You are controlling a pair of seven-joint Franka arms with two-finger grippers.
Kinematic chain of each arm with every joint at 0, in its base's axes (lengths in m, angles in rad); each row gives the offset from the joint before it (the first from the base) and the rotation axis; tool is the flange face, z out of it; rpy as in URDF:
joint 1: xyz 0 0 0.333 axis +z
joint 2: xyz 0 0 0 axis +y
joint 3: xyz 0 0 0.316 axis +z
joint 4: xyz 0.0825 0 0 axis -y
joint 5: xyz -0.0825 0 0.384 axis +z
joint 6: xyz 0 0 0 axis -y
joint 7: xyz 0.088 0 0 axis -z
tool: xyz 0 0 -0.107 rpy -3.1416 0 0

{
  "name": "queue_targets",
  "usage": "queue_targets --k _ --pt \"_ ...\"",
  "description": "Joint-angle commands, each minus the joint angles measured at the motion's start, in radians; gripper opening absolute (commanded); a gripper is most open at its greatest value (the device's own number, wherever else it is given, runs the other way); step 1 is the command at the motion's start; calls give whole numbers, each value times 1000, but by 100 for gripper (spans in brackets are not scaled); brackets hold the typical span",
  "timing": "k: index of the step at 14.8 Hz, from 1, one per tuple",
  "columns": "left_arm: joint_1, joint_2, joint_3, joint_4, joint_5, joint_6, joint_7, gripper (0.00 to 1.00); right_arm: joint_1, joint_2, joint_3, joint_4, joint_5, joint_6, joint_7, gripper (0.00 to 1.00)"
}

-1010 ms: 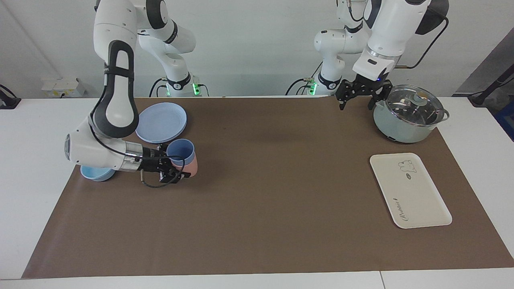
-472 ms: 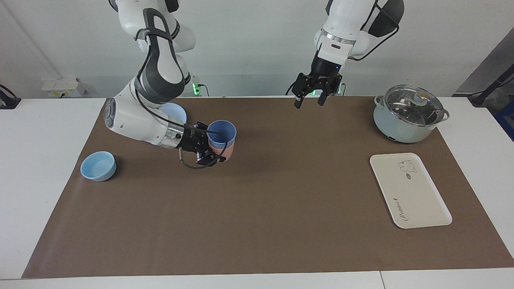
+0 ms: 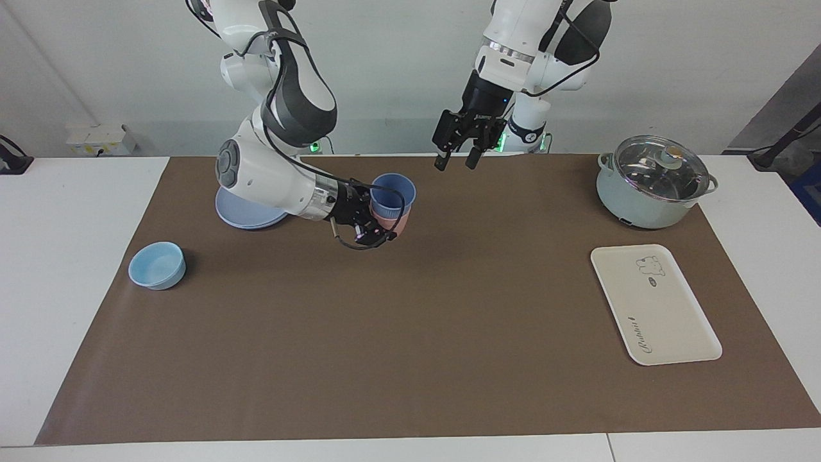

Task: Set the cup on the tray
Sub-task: 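Carry the cups with the right gripper while the left gripper reaches them, then grasp the blue cup with the left gripper and pull it out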

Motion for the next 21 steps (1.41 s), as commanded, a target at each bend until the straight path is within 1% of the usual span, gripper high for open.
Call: queue_targets --k 1,4,6,7,8,10,12,15,16,19,21 --pt "-58 46 16 22 1 17 -15 80 26 -34 -4 -35 11 43 38 0" --pt "-72 68 15 22 20 30 -14 72 40 -34 -3 -33 11 52 51 0" --pt "-83 89 15 21 58 29 -12 62 43 -34 -3 -33 11 55 53 0" --pt "-83 100 15 24 63 30 -12 54 44 -34 -3 -31 12 54 59 0" --pt "-83 109 15 35 63 29 -12 38 43 -34 -3 -33 11 55 59 0" --pt "-81 129 16 53 67 21 -11 0 43 -34 -3 -31 12 55 61 0" --pt "-77 134 18 94 109 -8 -9 0 43 -34 -3 -30 12 57 61 0" --pt "-68 181 18 215 109 -142 -11 0 41 -32 -3 -30 12 77 62 0" --pt "-68 186 18 242 109 -179 -11 0 31 -32 -3 -30 12 77 59 0" --pt "-55 166 36 272 104 -265 -2 0 -8 -32 -12 -38 12 77 33 0" --pt "-13 157 36 277 106 -287 9 0 -63 -34 -12 -53 12 74 -5 0"
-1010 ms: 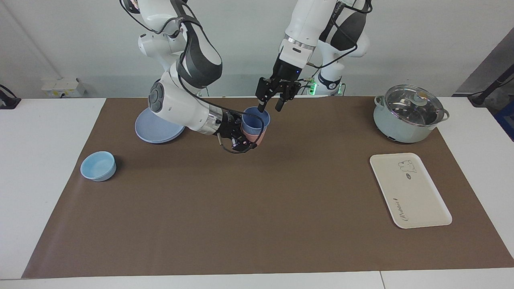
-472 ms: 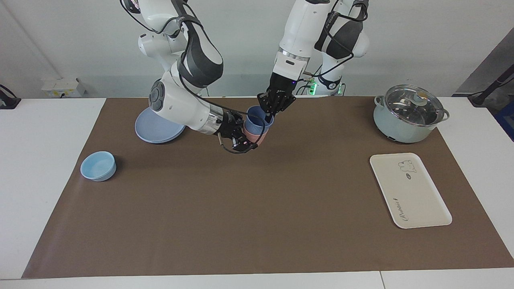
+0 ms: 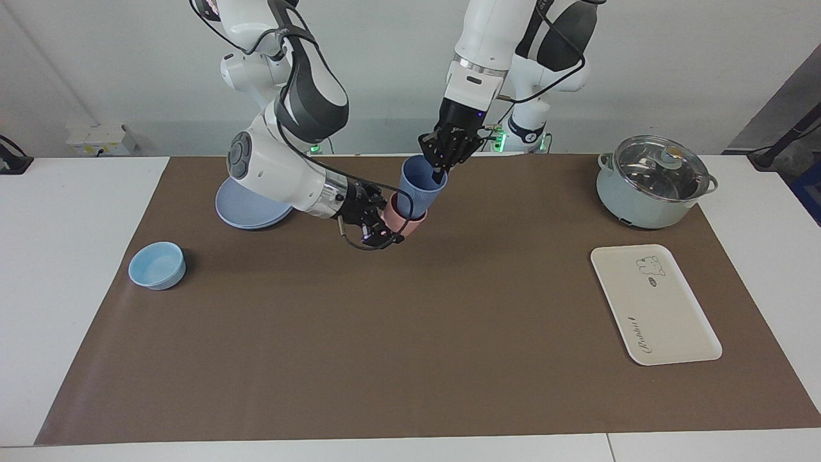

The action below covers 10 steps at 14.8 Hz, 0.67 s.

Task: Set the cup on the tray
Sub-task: 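Carry the blue cup to the tray while the right gripper withdraws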

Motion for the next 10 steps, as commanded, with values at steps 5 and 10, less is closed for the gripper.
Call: queue_targets --k 5,10 --pt "183 -19 -1 -10 9 -59 194 0 -218 -39 6 -102 28 -5 -183 0" --pt "443 -94 2 -213 -58 18 617 0 -384 8 7 -132 111 -57 -392 0"
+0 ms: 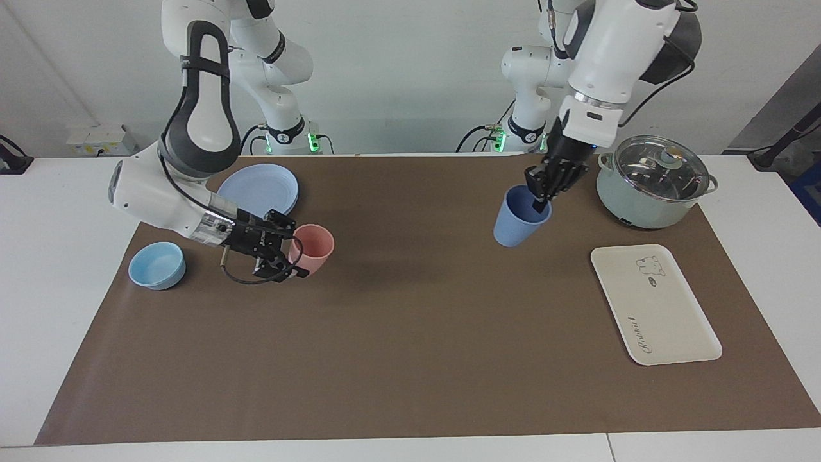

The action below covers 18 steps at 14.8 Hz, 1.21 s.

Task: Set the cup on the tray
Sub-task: 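Carry the blue cup to the tray while the right gripper withdraws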

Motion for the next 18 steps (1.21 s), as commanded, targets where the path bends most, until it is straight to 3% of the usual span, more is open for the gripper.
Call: queue_targets --k 1,4,9,15,16,17,18 --pt "157 -66 -10 -154 -43 83 245 0 -88 22 13 -28 68 -36 -139 0" --pt "307 1 -8 -189 -43 179 493 0 -170 117 13 -16 146 -87 -265 0" --pt "510 152 -8 -192 -91 324 833 0 -241 203 13 6 183 -135 -421 0" --pt "559 149 -8 -353 -135 457 962 0 -273 268 14 47 188 -175 -431 0" --pt "558 149 -8 -352 -137 460 962 33 -275 272 14 46 188 -173 -432 0" --pt "555 150 -10 -349 -146 463 964 99 -276 283 16 47 188 -175 -432 0" --pt "555 150 -8 -347 -155 463 964 100 -277 294 16 46 189 -172 -444 0"
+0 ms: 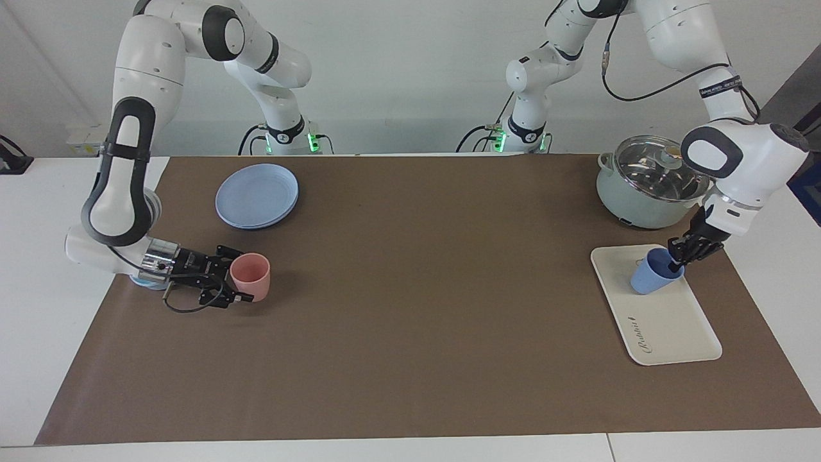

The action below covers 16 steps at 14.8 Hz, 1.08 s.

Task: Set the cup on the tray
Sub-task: 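Lower the blue cup onto the cream tray with the left gripper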

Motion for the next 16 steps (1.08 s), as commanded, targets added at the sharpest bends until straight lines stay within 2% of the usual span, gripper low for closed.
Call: queue_targets --k 1,3,4,6,7,8,11,13,16 --pt "5 -35 -6 -25 -35 18 30 100 -19 38 12 15 33 -19 -44 0" --pt "-4 -39 -6 15 -34 -2 30 100 -28 37 12 2 43 -25 -44 0" --pt "-9 -50 -12 36 -23 -36 25 100 -37 34 12 -11 56 -25 -46 17" --pt "-40 -87 -7 82 3 -154 18 100 -43 28 12 -34 57 -27 -61 61" --pt "-49 -105 -10 107 58 -215 16 100 -46 22 12 -46 59 -22 -97 77" --pt "-70 -125 -13 125 113 -266 14 100 -48 20 11 -52 59 -21 -131 80" --pt "-144 -223 -13 112 192 -410 -1 100 -57 9 5 -52 53 -25 -142 97" --pt "-185 -274 -15 84 198 -496 -13 100 -68 3 5 -52 42 -25 -142 98" --pt "-288 -341 -16 -1 198 -518 -137 100 -66 -21 0 -52 14 -4 -145 99"
